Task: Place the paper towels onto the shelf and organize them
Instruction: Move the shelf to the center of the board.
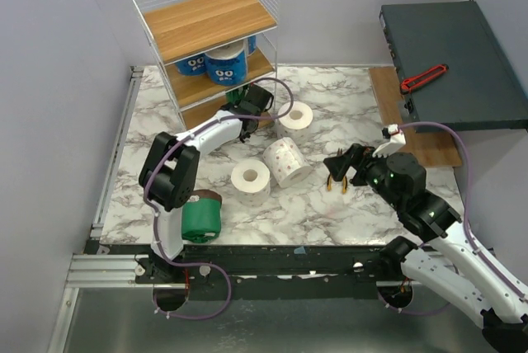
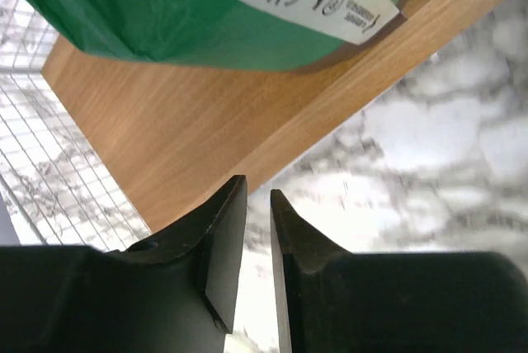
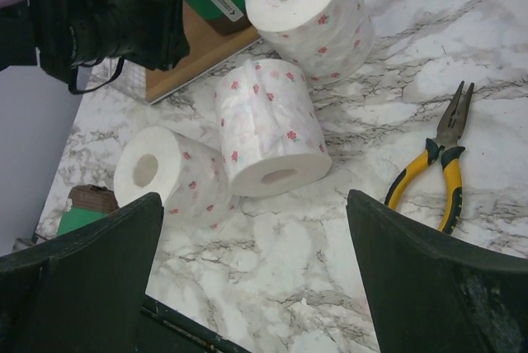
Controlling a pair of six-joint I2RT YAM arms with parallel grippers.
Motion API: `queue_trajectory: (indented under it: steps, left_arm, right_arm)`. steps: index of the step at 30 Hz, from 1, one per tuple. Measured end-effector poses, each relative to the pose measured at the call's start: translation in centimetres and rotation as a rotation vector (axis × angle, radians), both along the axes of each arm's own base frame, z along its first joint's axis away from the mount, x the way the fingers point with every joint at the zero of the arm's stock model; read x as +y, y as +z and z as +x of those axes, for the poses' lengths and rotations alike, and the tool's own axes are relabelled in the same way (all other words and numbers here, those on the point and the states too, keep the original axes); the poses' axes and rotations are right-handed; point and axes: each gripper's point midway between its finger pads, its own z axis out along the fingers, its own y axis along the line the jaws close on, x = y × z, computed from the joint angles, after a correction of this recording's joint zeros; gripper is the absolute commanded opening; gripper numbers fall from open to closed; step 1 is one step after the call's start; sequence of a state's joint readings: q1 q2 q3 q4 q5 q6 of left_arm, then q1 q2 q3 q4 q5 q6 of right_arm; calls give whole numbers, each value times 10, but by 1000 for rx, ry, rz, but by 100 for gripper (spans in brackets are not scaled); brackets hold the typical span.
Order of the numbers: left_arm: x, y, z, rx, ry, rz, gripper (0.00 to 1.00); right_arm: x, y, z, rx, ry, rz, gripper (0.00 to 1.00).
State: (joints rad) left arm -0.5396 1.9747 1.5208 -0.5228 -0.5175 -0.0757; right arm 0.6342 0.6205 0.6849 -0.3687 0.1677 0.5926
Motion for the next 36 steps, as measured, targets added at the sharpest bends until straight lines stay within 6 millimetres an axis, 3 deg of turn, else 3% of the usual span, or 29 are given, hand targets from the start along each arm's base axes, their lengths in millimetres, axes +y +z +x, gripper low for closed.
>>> queue_trajectory:
  steps: [7, 10, 18, 36]
  left_arm:
    - [-13, 6, -65, 54, -114, 28, 39]
    - [-17, 9, -80, 66, -154, 34, 42]
    - [-24, 12, -80, 50, -174, 26, 56]
    - [-27, 10, -81, 53, -151, -17, 61]
  right_arm:
    - [3, -4, 2, 12, 5, -6, 95]
    - [5, -7, 3, 22, 10, -12, 95]
    - [4, -4, 2, 15, 13, -5, 95]
    - [2, -8, -1, 14, 12, -5, 95]
